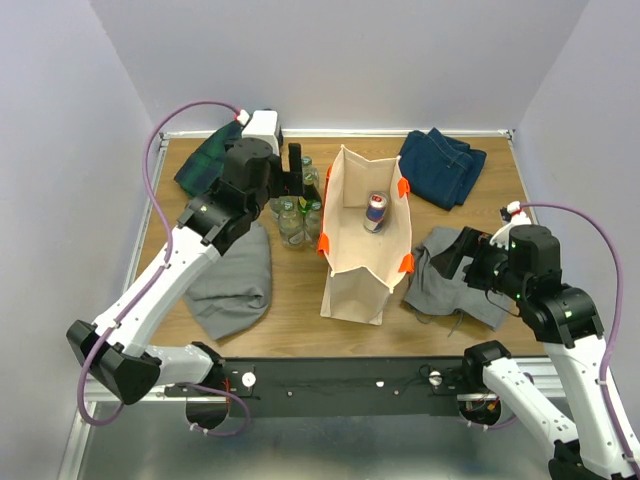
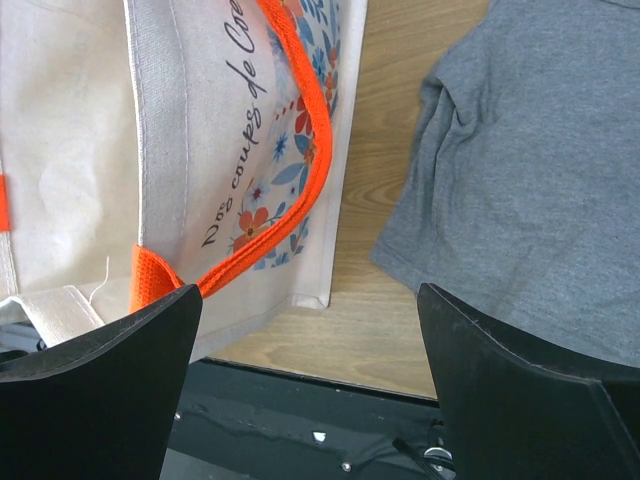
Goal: Take the beverage out of the canvas bag
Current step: Place the drink at the center of the board, then take out the drink from the canvas bag.
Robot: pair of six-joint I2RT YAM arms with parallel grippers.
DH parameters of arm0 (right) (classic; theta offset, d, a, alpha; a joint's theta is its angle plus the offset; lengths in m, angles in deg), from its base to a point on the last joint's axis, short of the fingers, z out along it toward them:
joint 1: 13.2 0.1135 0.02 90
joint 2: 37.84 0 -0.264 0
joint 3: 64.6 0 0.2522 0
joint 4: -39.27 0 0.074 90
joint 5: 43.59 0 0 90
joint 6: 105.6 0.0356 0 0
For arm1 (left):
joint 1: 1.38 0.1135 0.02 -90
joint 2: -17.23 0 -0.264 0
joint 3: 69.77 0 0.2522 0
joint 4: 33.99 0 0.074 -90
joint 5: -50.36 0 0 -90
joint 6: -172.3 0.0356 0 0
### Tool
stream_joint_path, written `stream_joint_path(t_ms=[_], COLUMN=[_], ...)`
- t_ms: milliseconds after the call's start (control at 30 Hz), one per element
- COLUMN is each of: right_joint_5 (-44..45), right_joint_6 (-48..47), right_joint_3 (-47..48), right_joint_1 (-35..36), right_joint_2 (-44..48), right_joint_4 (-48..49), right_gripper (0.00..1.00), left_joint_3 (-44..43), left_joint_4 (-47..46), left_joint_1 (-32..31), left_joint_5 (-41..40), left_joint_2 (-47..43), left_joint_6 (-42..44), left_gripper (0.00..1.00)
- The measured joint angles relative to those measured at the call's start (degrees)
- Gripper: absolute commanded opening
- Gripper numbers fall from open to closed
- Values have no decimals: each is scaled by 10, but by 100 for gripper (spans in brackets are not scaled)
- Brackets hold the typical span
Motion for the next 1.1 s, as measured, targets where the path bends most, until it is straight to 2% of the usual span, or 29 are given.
stream_joint_path(t_ms=[233,733,900,1100], right_joint_5=[0,-1,-1,-1], right_joint_6=[0,12,15,14], right_joint_3=[-1,-14,-14,-14], right_joint_1=[0,0,0,0], right_joint_2=[-4,-4,-3,-3], right_joint_4=[4,17,18,18], right_gripper=[98,98,98,98], left_joint_3=[-125,-134,-162,-221], left_joint_4=[78,90,92,101], left_joint_1=[0,-1,-14,-75], left_joint_5=[85,268,301,300], left_joint_2=[28,32,60,112], left_joint_6=[36,-3,-9,2], left_gripper=[99,99,99,99])
